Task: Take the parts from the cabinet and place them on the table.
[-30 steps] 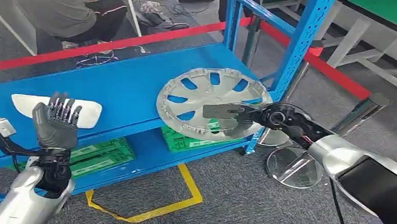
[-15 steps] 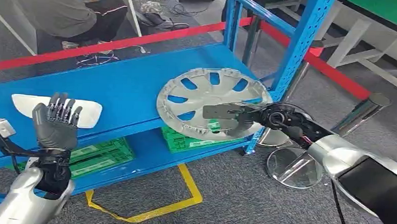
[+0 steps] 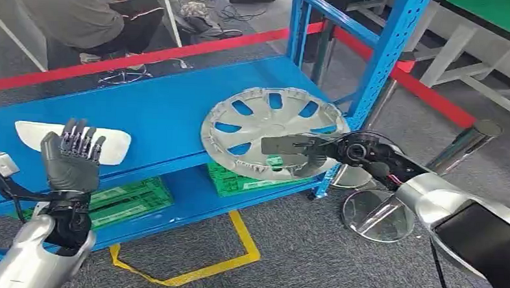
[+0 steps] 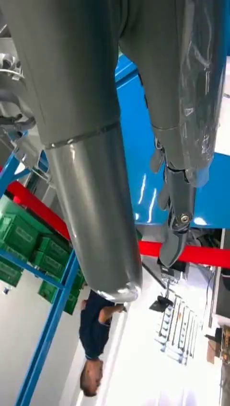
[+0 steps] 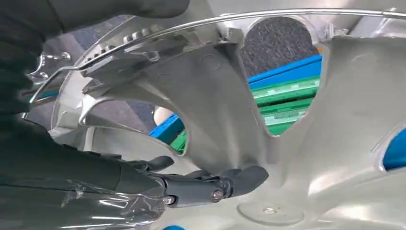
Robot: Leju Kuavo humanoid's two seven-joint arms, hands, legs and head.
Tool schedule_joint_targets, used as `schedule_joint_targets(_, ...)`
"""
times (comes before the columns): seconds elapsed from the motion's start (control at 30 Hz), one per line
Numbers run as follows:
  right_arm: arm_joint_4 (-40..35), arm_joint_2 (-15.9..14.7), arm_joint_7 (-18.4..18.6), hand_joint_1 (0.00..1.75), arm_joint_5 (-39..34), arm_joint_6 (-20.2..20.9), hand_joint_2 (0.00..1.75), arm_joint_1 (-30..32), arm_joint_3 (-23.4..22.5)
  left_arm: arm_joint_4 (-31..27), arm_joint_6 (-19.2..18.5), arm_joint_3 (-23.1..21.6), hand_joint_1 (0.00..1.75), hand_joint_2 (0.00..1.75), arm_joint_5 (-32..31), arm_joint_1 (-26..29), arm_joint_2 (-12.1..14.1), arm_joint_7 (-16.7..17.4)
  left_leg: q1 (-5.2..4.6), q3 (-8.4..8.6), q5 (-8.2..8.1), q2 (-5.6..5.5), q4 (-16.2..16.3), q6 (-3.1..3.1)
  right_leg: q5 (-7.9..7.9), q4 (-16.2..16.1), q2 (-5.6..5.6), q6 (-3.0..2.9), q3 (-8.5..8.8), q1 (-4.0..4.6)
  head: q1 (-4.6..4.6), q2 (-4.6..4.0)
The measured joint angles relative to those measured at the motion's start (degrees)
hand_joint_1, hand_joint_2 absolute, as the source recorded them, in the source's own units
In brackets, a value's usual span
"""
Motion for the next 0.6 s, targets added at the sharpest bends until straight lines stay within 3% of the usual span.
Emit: schedule_joint_targets(0.6, 0.0, 0.0, -1.4, 0.0, 4.0, -0.5, 1.75, 0.0, -0.1, 0.0, 0.0, 0.0, 0.0, 0.0, 0.0, 0.0, 0.0, -0.5, 0.0, -0.01, 0.0, 0.0, 0.0, 0.0, 0.0, 0.0, 0.0, 0.0, 0.01, 0.0, 0.0, 0.0)
